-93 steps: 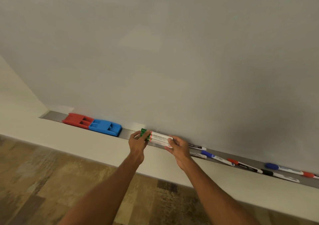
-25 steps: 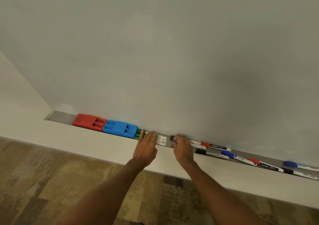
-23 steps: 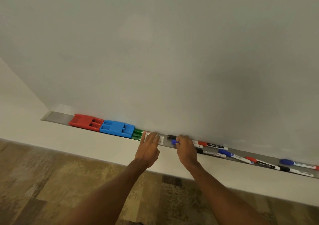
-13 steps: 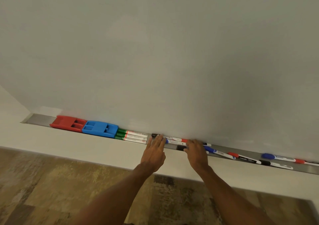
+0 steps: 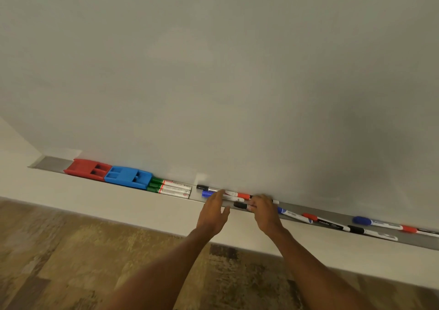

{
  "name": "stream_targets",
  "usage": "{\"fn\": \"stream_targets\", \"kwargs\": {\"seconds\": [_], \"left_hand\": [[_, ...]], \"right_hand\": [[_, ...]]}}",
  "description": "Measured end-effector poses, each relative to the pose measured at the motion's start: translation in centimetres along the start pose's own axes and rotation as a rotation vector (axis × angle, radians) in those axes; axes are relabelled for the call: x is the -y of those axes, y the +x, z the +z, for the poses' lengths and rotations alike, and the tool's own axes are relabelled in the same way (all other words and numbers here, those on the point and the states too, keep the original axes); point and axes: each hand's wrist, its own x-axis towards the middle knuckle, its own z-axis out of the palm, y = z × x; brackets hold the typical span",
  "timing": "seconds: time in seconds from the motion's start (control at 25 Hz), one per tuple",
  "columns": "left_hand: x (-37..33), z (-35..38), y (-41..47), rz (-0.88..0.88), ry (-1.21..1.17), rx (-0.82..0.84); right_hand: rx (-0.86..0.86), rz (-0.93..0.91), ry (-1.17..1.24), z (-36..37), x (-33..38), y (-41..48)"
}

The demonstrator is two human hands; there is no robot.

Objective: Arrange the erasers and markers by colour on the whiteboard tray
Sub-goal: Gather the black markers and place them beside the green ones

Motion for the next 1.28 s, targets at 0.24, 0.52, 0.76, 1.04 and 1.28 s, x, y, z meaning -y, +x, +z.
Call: {"fn": "stream_targets", "kwargs": {"seconds": [0.24, 0.52, 0.76, 1.04, 1.28], "left_hand": [[-3.8, 2.0, 0.3, -0.259, -0.685, -0.194], [-5.6, 3.4, 0.2, -0.399, -1.184, -0.158], [-3.8, 1.5, -0.5, -0.505, -1.399, -0.325], [0.7, -2.4, -1.4, -0.539, -1.395, -0.540], [3.1, -4.5, -1.7, -0.551, -1.412, -0.524]], "right_hand": [[-0.083, -0.057, 0.222, -1.6, 0.9, -0.1], [-0.099, -0.168, 0.468, -2.2, 2.2, -0.9], [-0.065, -0.203, 0.408, -1.4, 3.0, -0.3], [0.044, -0.260, 0.007, 0.4, 5.6, 0.6], [0.024, -0.320, -0.204, 1.3, 7.7, 1.3]]}}
